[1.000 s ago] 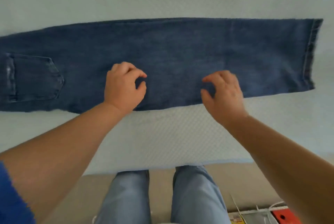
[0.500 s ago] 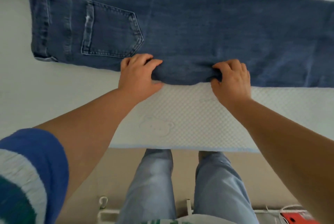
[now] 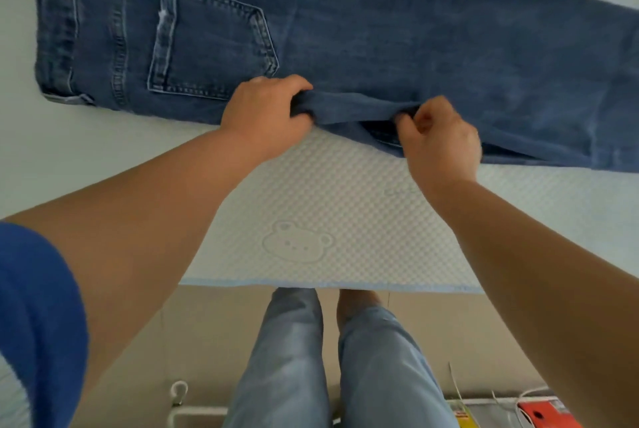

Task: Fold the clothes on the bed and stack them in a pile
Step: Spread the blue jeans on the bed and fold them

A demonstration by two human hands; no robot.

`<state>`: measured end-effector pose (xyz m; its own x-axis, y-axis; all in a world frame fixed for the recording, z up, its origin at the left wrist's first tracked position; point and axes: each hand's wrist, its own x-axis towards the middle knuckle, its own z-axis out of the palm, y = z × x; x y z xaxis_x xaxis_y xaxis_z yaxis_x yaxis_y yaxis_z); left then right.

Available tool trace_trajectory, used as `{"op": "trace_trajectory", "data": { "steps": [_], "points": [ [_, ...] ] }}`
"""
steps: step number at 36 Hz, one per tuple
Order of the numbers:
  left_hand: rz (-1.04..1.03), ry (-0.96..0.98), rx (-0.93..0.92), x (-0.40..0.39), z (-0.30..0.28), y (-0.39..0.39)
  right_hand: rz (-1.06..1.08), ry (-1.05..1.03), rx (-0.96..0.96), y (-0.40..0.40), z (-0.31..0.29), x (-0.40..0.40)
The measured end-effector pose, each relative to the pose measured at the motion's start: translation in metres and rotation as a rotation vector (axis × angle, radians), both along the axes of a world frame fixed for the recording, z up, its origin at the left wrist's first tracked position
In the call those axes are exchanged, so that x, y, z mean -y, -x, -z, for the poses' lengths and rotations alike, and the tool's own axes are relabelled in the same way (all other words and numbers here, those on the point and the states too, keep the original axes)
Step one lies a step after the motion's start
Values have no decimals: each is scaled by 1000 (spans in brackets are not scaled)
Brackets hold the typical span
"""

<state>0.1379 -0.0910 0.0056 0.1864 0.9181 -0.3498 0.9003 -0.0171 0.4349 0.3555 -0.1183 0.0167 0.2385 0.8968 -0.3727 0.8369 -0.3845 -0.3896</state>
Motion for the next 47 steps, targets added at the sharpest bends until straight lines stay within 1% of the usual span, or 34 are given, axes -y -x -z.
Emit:
{"op": "trace_trajectory", "data": {
  "steps": [3,8,10,13,14,19,23,27,30,35,36,38,40,43,45,47],
  "points": [
    [-10,70,24,-6,-7,1,-69,86,-125,16,2,6],
    [35,196,50,-14,-16,5,-303,176,-127,45,-2,2],
    [70,228,57,-15,-17,6,-309,223,-193,56,-2,-6],
    [101,274,96,-16,-20,11,-216,297,-377,72,-6,-17],
    [107,284,90,-15,-21,14,-213,293,-392,74,-6,-16],
    [272,206,-16,1,-8,36,-257,49,-329,74,-2,17],
    [390,66,-120,11,10,49,-190,-122,-157,85,4,49],
    [436,27,-175,16,21,52,-101,-123,-103,99,8,63],
    [444,7,-168,17,24,55,-72,-133,-82,107,5,64],
    [430,-52,-168,17,19,68,-194,-191,-32,108,-1,63],
    [441,-67,-176,16,19,73,-195,-177,-32,108,-2,63],
    [465,-75,-199,15,19,81,-151,-84,-50,110,-2,63],
    [473,-46,-210,13,21,85,-100,8,-70,113,-1,65],
    [482,5,-181,11,21,82,-61,28,-69,117,-1,67],
    [482,-10,-127,14,17,82,-47,20,-68,117,-6,69],
    [470,-52,-84,19,12,86,-93,-6,-68,115,-14,72]
  ]
}}
